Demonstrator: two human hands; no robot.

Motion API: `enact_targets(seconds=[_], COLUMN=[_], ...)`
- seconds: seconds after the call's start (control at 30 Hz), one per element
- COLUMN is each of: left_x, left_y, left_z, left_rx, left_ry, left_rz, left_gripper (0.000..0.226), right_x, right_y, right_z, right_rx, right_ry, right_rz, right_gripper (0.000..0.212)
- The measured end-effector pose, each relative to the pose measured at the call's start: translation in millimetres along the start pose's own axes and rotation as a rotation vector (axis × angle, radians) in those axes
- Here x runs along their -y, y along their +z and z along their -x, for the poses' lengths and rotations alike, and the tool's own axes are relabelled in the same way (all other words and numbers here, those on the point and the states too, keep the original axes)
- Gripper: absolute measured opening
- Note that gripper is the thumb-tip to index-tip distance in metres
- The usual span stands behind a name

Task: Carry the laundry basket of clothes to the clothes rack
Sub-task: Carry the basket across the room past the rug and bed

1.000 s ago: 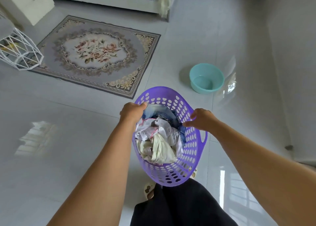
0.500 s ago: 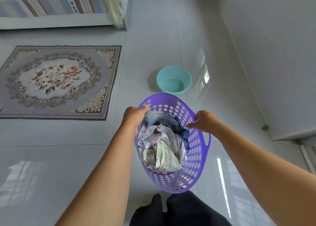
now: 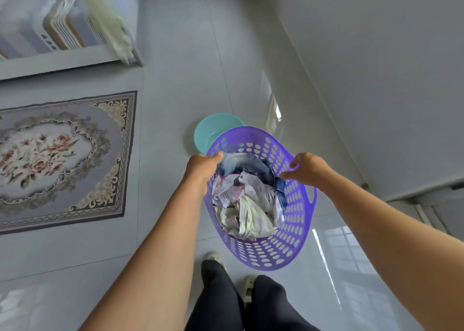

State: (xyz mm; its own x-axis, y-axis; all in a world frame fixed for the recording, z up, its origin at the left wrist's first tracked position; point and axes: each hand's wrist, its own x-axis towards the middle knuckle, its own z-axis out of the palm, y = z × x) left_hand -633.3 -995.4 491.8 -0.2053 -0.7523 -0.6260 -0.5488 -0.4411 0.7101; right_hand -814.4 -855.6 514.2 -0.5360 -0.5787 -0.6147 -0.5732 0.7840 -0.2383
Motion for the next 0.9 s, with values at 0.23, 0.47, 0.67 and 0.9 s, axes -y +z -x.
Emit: enact_targets(seconds=[0.23, 0.47, 0.67, 0.9], left_x=[-77, -157, -235, -317], left_y=[50, 96, 138, 191], left_z=[-79, -159, -215, -269], left_rx=[0.063, 0.134, 0.151, 0.121], left_ry=[0.018, 0.035, 0.062, 0.053], left_rz=[-0.059, -0.185, -0.245, -0.188], left_gripper=[0.033, 0.04, 0.058, 0.06], right_x=[-9, -11, -21, -38], right_y=[-66, -120, -179, -253], right_z=[-80, -160, -224, -305], right_rx=[-0.059, -0.06, -0.096, -0.062], right_ry=[0.046, 0.125, 0.179, 0.11], right_rz=[-0.061, -0.123, -0.215, -0.092], right_gripper=[0.054, 0.053, 0.052, 0.053])
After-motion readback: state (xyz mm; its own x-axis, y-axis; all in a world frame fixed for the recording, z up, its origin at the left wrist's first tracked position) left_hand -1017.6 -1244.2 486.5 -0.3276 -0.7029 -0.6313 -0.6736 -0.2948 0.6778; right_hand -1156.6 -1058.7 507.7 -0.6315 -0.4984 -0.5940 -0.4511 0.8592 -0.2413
